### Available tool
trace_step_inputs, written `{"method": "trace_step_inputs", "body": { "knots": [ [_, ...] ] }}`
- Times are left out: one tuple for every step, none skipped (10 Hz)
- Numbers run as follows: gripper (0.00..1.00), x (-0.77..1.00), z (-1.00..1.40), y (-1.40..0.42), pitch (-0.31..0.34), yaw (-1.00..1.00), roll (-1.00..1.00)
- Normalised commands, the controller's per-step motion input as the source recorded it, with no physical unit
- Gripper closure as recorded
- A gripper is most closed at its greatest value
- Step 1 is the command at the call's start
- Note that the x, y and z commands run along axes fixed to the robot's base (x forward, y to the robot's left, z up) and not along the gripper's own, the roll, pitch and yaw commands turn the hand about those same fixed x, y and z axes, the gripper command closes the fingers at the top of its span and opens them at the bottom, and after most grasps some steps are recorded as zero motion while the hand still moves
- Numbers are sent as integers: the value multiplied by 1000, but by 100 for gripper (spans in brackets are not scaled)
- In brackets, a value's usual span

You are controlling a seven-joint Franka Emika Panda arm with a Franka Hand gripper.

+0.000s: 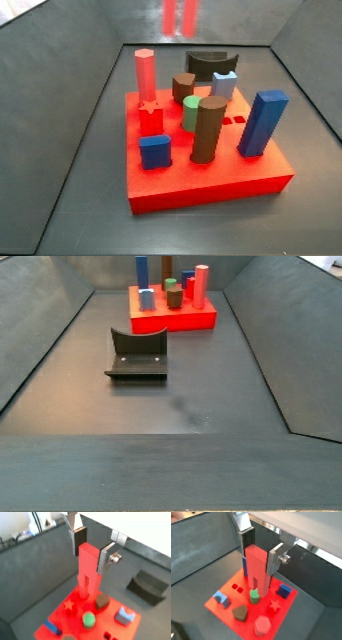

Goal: Pick up the double-square object. Move up. Move to above the board. Insert the double-square object.
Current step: Insert the double-square object.

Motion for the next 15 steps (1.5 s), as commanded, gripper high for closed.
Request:
{"method": "trace_step_inputs", "body": {
  "knots": [
    [100,974,-280,-254,-51,74,-131],
    [100,977,-189,-306,-54,14,-120],
    [100,1000,-111,-277,-23,0,-103],
    [100,1000,-120,-197,0,0,-100],
    [100,1000,-34,-49,36,-6,-80],
    [100,0,-11,0,-24,0,-34],
    [100,380,-303,0,-36,0,-11],
    [100,657,-677,103,-133,26,-26],
    [100,880,-680,260,-116,69,-84],
    [100,840,-660,160,-130,37,0],
    [100,746,-623,103,-100,91,30],
    [100,80,0,40,43,-54,-17],
    [100,0,-177,0,-7,0,14],
    [100,-74,-540,0,-9,106,141],
    [100,0,-643,0,0,220,184]
  ]
}}
